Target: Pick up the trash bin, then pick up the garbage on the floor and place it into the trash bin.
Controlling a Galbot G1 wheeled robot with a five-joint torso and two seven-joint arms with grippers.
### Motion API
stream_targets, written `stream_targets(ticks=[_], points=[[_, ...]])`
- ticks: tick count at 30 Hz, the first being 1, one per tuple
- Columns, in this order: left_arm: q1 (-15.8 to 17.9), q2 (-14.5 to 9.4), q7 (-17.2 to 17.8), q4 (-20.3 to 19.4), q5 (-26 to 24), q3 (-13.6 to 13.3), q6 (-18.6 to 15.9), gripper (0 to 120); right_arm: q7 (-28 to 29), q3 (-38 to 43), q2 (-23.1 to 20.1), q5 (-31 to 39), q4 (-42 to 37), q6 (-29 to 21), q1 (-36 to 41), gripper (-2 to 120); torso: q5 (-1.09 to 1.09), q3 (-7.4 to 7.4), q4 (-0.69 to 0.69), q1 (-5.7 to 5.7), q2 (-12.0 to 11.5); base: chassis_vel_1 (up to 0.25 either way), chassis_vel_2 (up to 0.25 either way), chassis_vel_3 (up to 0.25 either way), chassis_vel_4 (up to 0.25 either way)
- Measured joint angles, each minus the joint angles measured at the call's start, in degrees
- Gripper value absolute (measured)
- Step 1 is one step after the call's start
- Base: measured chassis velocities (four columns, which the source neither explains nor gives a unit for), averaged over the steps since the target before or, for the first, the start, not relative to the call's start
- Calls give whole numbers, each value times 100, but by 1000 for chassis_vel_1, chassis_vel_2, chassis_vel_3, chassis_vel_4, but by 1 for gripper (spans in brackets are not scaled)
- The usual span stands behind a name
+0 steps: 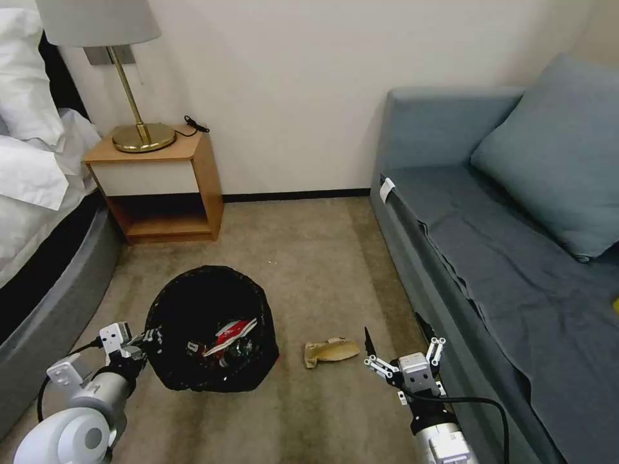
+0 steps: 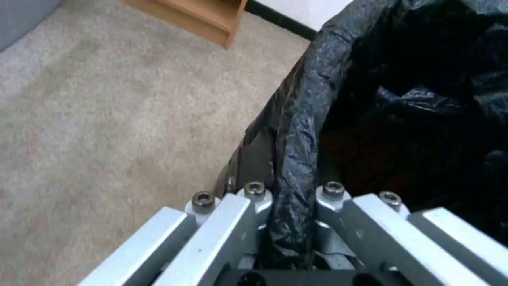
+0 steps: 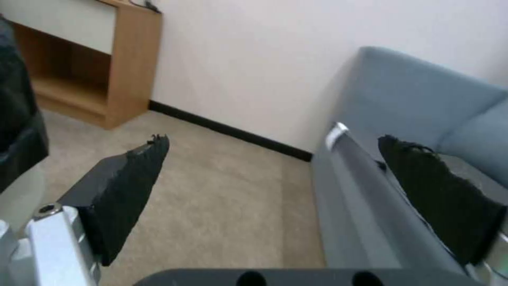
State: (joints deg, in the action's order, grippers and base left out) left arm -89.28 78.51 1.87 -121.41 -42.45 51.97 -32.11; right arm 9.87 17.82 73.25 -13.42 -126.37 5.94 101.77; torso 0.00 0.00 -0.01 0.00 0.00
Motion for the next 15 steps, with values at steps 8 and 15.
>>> stream_targets(ticks=[8,15], points=[[-106,-3,-125,-104,263,6,111,3,-324,-244,-1295,1185,474,-512,-1218,100,2,0,2,0,0,-13,16,16,-23],[-170,61,-166,-133,313,45,164,3,-360,-1504,-2544,2576,1421,-1136,-3068,100,3,0,0,0,0,0,0,0,0]])
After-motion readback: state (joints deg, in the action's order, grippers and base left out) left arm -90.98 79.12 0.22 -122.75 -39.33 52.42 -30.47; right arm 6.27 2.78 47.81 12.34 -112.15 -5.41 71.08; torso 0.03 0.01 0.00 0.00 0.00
